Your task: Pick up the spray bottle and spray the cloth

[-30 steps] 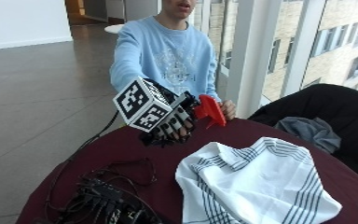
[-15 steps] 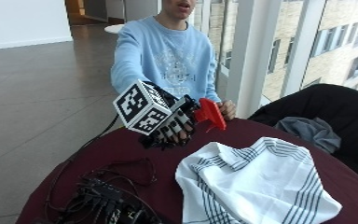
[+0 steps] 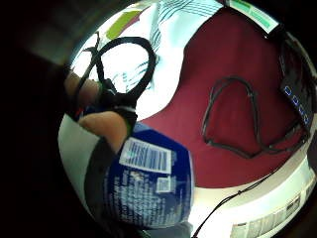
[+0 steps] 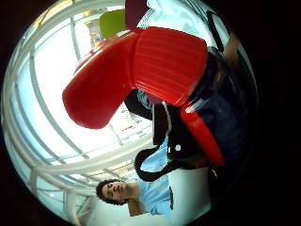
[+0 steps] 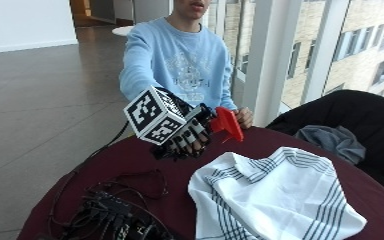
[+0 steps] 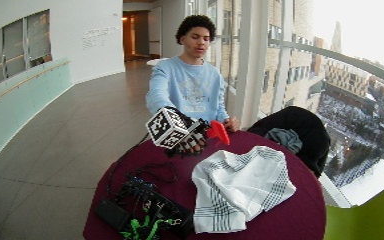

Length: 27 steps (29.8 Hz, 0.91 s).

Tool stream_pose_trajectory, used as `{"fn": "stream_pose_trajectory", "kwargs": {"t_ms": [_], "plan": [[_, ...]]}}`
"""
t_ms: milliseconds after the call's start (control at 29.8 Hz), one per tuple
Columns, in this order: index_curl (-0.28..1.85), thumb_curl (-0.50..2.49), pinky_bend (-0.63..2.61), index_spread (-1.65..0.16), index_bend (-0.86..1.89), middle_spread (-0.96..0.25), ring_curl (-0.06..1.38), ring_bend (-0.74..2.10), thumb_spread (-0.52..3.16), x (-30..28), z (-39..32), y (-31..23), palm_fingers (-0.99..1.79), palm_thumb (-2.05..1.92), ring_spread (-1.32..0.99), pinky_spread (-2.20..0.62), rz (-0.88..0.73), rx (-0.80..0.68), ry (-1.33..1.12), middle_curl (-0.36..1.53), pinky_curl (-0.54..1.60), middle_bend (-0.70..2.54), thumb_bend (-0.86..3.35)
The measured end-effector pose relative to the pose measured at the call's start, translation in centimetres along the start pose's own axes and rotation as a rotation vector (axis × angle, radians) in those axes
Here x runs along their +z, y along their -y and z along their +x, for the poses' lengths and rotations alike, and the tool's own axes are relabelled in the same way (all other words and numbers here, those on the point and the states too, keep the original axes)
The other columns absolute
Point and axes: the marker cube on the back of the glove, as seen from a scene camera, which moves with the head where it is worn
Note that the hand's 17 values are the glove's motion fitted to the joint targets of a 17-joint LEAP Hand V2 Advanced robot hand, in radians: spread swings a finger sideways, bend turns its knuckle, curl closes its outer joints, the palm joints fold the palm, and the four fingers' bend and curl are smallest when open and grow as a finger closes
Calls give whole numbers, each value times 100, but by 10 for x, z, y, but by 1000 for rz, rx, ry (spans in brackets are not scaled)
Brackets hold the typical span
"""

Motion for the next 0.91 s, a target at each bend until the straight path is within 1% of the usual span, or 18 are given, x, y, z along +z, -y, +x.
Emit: {"fn": "stream_pose_trajectory", "kwargs": {"t_ms": [436,604,771,905], "plan": [[44,38,19,-17,16,-6,39,47,120,4,1,3,117,64,1,19,-10,6,8,46,35,35,-2],[44,38,19,-17,16,-6,39,47,120,6,-2,2,117,64,1,19,-21,-23,44,46,35,35,-2],[44,38,20,-17,16,-6,39,47,120,16,-14,-1,117,64,1,19,3,-112,86,47,35,35,-2],[44,38,19,-17,16,-6,39,47,120,29,-33,-5,116,64,1,19,21,-256,160,47,35,35,-2]]}}
